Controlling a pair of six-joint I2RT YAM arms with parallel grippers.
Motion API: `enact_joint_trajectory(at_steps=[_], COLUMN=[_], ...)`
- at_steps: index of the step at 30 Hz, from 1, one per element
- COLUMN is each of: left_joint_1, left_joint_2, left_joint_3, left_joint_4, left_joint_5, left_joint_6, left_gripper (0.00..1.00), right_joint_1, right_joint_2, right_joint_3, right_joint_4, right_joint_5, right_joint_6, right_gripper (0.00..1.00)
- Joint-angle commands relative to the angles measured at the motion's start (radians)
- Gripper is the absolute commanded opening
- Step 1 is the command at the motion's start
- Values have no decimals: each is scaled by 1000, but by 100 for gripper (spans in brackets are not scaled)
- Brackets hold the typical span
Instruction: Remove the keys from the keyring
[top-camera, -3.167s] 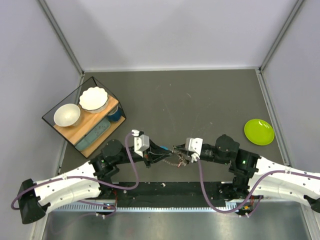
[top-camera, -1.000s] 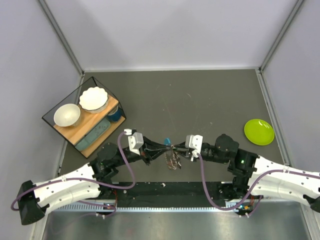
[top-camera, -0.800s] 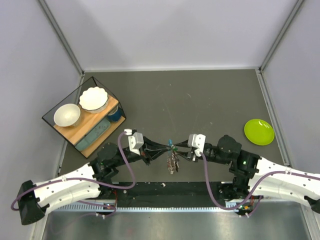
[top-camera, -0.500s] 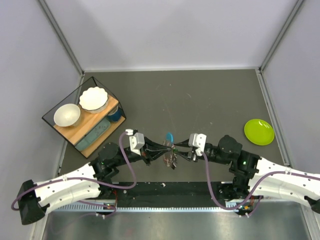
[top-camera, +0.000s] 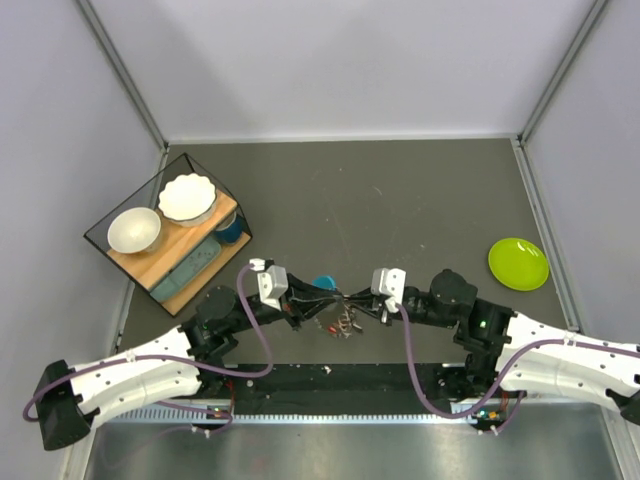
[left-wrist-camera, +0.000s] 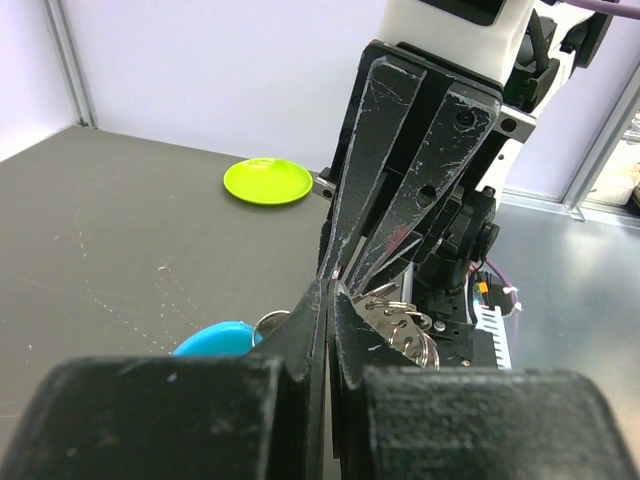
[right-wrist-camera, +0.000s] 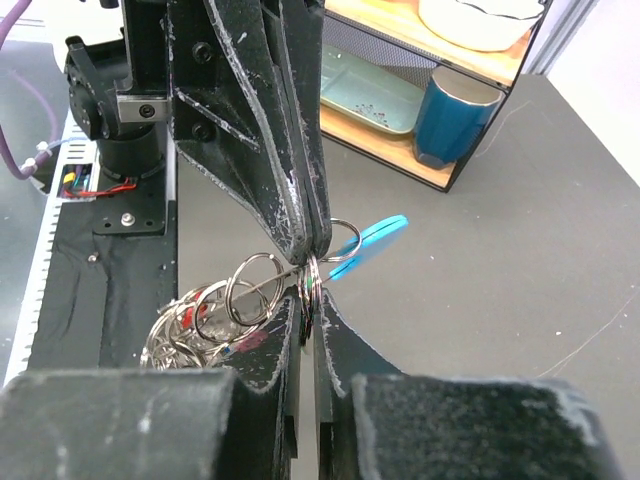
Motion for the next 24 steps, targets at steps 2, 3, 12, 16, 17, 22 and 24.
enact_joint_trajectory(at_steps=[2, 3, 12, 16, 17, 22, 24], left_joint_1=[-3, -3, -5, -5, -5, -5, -5], left_joint_2=[-8, -9, -28, -6, 7, 61, 90], left_joint_3=[-8, -8, 92, 181, 190, 252, 265], left_joint_4=[72, 67, -218, -345, -356, -413, -425], left_joint_5=[0, -2, -46, -63, -53, 33, 58], left_joint_6=[6, 6, 80, 100, 103, 129, 133], left_gripper=[0, 0, 18, 38, 38, 43, 43], right_joint_1=[3, 3, 3, 3, 4, 3, 4], right_joint_2=[-15, -23, -37, 12, 20, 69, 98], right_joint_3=[38, 38, 117, 205, 223, 351, 401], right_joint_4=[77, 73, -152, -349, -414, -593, -639], right_joint_5=[-34, -34, 21, 58, 59, 38, 24], right_joint_6=[-4, -10, -35, -27, -18, 10, 28], right_gripper=[0, 0, 0, 0, 0, 0, 0])
